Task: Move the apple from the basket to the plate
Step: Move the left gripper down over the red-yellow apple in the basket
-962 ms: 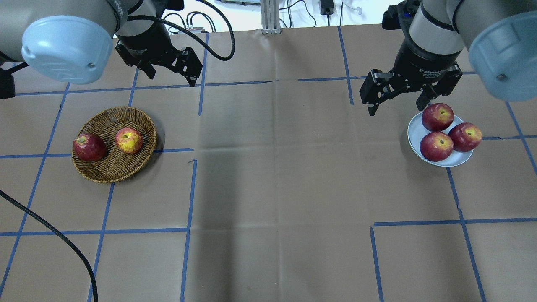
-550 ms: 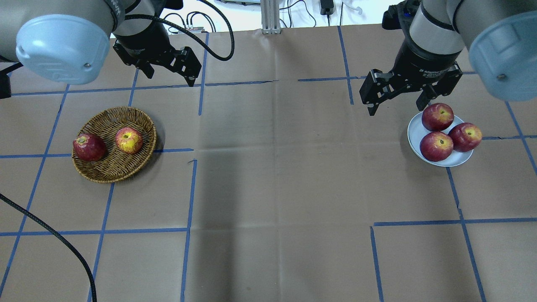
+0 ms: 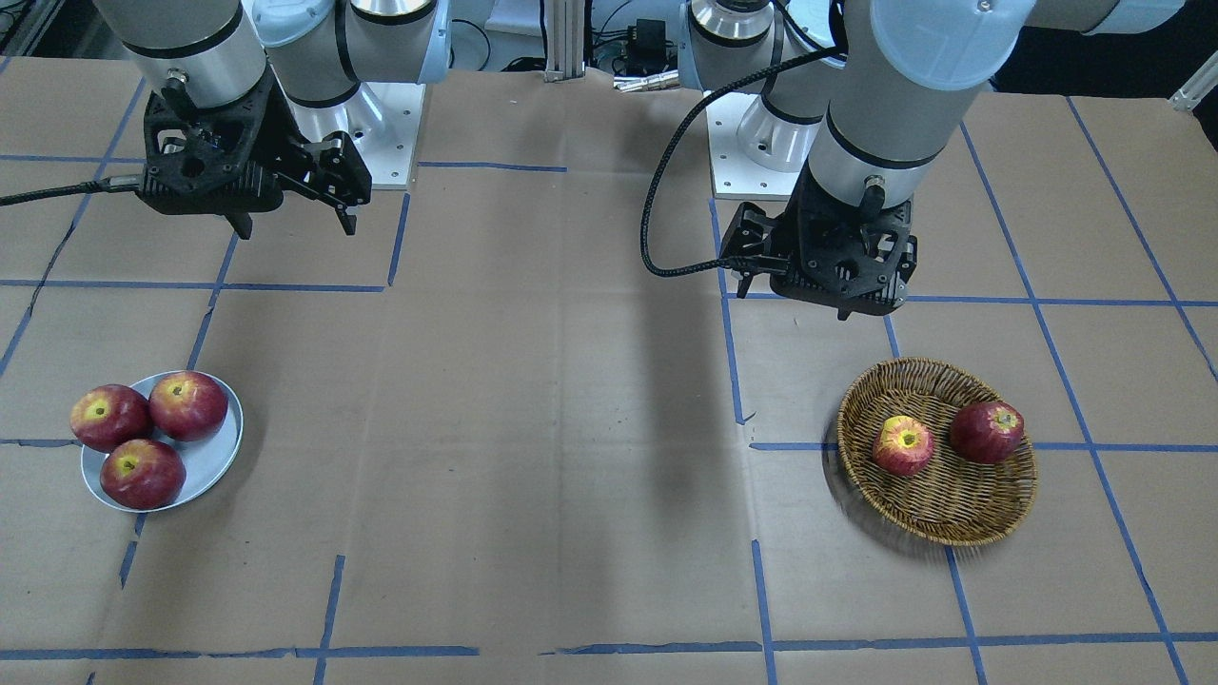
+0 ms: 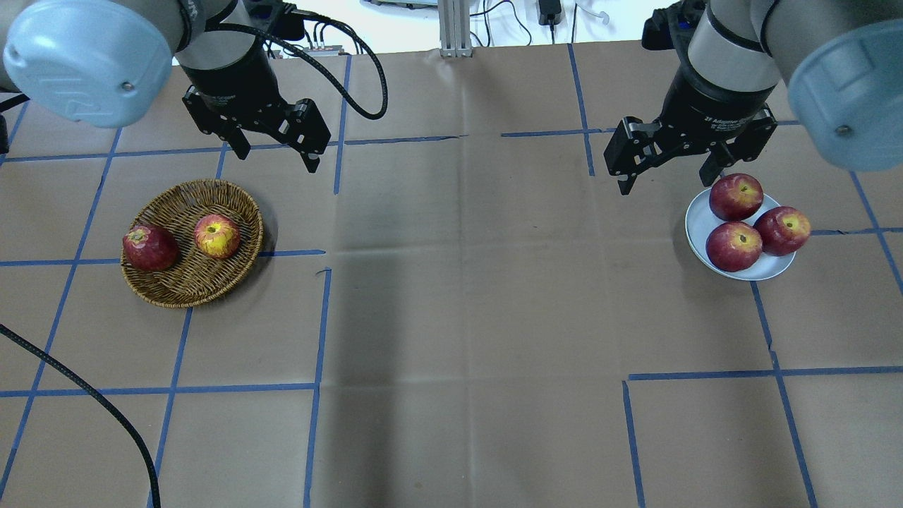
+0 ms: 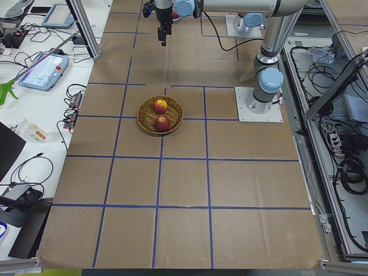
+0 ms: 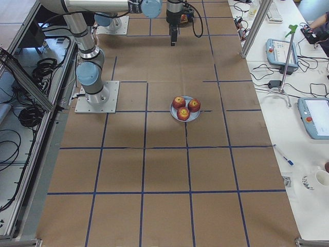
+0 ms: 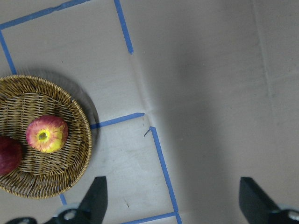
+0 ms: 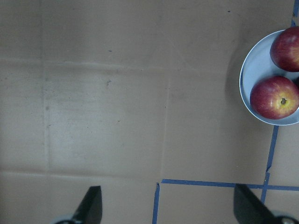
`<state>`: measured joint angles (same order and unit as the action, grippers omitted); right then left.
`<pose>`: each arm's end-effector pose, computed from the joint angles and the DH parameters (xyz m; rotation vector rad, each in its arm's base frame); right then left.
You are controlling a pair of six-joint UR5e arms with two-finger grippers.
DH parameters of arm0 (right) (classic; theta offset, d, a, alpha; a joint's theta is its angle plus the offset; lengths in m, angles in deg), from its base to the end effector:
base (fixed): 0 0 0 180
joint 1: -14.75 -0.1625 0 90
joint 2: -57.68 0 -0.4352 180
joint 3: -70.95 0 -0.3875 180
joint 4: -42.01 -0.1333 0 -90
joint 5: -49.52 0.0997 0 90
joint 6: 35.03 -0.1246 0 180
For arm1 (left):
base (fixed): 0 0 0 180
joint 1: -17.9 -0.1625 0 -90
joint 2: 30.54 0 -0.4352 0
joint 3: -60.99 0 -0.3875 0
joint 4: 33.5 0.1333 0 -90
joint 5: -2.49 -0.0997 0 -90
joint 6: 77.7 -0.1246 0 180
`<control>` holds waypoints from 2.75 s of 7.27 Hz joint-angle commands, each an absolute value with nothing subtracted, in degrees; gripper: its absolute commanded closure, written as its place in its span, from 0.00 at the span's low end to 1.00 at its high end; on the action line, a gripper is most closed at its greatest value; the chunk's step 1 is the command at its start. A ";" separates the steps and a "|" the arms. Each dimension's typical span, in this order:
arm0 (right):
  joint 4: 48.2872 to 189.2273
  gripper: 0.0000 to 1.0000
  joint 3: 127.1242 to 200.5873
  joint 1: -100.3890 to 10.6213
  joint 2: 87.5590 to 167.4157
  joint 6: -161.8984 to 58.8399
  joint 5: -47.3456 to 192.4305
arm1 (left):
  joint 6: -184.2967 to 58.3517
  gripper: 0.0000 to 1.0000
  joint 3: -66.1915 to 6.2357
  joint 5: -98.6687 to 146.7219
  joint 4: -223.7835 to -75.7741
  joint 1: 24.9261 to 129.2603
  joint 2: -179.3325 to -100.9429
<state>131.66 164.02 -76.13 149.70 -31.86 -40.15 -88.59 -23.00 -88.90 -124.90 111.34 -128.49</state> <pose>0.1412 -0.4666 0.4633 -0.1107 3.1332 0.0381 -0.1624 -0.5310 0.4502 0.3902 3.0953 0.0932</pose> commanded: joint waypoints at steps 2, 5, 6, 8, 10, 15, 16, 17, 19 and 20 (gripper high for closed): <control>131.66 0.00 164.02 -76.13 149.70 -31.86 -40.13 | -88.25 0.01 -22.58 -88.91 -127.37 110.63 -129.15; 131.66 0.00 164.02 -76.13 149.70 -31.86 -40.22 | -88.34 0.02 -23.91 -88.91 -124.23 103.09 -132.65; 131.66 0.00 164.02 -76.13 149.70 -31.86 -40.22 | -88.42 0.02 -23.91 -88.91 -121.85 102.37 -134.67; 131.66 0.00 164.02 -76.13 149.70 -31.95 -40.13 | -96.26 0.01 -24.00 -88.91 -112.84 101.31 -138.45; 131.66 0.00 164.02 -76.13 149.70 -31.95 -40.13 | -109.65 0.01 -24.00 -88.39 -109.96 96.94 -142.32; 131.66 0.00 164.02 -76.13 149.70 -31.95 -40.13 | -115.84 0.02 -32.32 -88.91 -97.70 92.52 -144.63; 131.66 0.00 164.02 -76.13 149.70 -31.95 -40.13 | -115.76 0.01 -34.00 -88.91 -96.79 91.39 -144.63; 131.66 0.00 164.02 -76.13 149.70 -31.95 -40.13 | -115.76 0.01 -35.85 -89.00 -96.87 90.24 -144.02; 131.57 0.00 164.02 -76.13 149.70 -32.04 -40.22 | -115.67 0.00 -38.05 -88.74 -96.61 90.32 -143.13; 131.57 0.00 164.02 -76.13 149.70 -32.04 -40.22 | -115.76 0.00 -37.71 -88.22 -96.69 89.97 -143.57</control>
